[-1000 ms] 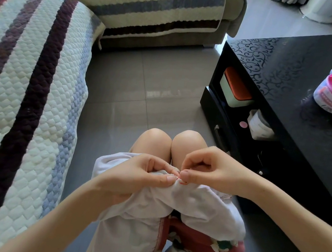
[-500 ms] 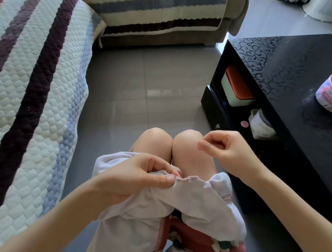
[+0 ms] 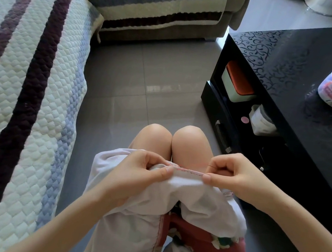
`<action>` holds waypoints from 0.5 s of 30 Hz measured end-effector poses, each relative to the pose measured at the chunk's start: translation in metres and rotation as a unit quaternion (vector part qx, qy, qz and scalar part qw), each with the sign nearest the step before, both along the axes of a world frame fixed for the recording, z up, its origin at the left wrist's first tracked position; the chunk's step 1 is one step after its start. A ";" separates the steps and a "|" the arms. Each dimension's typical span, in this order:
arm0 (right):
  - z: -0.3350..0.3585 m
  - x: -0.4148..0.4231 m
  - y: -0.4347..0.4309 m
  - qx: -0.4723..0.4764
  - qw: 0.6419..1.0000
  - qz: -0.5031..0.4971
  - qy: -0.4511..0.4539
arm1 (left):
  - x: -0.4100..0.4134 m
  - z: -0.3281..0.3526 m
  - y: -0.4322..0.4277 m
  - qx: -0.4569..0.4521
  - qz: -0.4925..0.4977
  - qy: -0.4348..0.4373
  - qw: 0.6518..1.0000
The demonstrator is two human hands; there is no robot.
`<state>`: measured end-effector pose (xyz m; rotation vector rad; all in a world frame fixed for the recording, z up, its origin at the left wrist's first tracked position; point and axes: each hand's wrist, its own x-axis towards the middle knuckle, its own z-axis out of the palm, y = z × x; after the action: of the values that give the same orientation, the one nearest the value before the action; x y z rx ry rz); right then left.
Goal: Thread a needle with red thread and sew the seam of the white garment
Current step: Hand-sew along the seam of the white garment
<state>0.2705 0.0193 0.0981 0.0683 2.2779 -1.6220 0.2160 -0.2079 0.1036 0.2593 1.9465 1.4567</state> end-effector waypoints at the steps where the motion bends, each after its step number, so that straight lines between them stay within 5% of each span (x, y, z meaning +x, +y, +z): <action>1: -0.003 0.001 0.000 0.017 1.000 -0.020 0.003 | 0.001 -0.002 0.002 -0.010 0.001 0.006 1.000; 6: -0.013 0.012 -0.010 0.178 0.976 -0.057 0.116 | -0.001 -0.009 0.008 -0.047 0.003 0.020 0.999; 15: -0.006 0.022 -0.038 0.232 0.939 -0.060 0.246 | -0.002 -0.011 0.008 -0.044 0.010 0.026 0.999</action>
<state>0.2929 -0.0183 0.0920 -0.0994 3.0619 -1.2110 0.2141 -0.2000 0.0928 0.2404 2.0548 1.3853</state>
